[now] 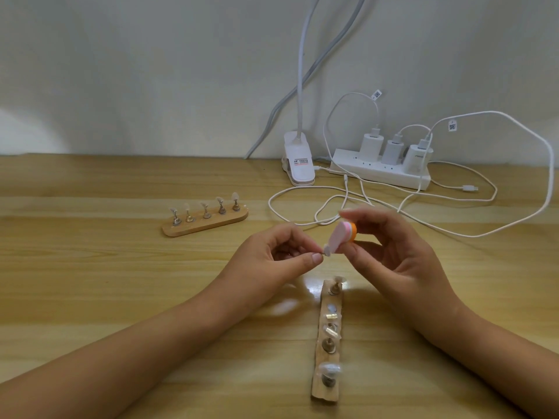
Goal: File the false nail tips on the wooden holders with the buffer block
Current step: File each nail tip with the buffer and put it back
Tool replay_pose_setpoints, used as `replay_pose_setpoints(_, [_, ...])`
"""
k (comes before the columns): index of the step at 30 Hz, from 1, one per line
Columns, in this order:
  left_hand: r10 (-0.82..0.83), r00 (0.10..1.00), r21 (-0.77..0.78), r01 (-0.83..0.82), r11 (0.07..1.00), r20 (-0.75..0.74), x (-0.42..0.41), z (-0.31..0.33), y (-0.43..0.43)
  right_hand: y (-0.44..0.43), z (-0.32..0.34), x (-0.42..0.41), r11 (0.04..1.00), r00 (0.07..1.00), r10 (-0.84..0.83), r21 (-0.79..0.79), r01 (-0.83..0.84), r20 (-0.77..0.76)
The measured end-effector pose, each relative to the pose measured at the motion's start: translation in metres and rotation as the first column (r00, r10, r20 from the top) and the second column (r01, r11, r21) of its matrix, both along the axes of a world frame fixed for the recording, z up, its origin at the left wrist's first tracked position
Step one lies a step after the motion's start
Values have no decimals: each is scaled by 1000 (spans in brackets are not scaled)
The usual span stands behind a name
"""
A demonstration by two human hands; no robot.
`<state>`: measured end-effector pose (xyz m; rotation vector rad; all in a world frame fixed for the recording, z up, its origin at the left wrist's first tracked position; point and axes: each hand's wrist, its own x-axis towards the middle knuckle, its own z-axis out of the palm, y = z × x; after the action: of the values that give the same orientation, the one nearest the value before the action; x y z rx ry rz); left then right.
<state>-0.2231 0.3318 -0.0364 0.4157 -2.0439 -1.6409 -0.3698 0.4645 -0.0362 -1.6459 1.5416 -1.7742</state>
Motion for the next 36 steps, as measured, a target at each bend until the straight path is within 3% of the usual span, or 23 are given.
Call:
replay_pose_setpoints(4, [-6, 999, -47, 9, 999, 47, -1, -1, 0, -2, -2, -1, 999, 1000, 18, 50, -19, 25])
replay_pose_setpoints(10, [-15, 1000, -34, 16, 999, 22, 0, -1, 0, -1, -4, -4, 997, 988, -71, 28, 75, -136])
replay_pose_setpoints(18, [11, 1000, -30, -11, 999, 16, -2, -4, -1, -3, -5, -3, 997, 998, 20, 75, -16, -63])
replay_pose_setpoints(36, [0, 1000, -46, 0, 999, 0, -1, -3, -2, -2, -3, 0, 998, 999, 17, 61, -20, 46])
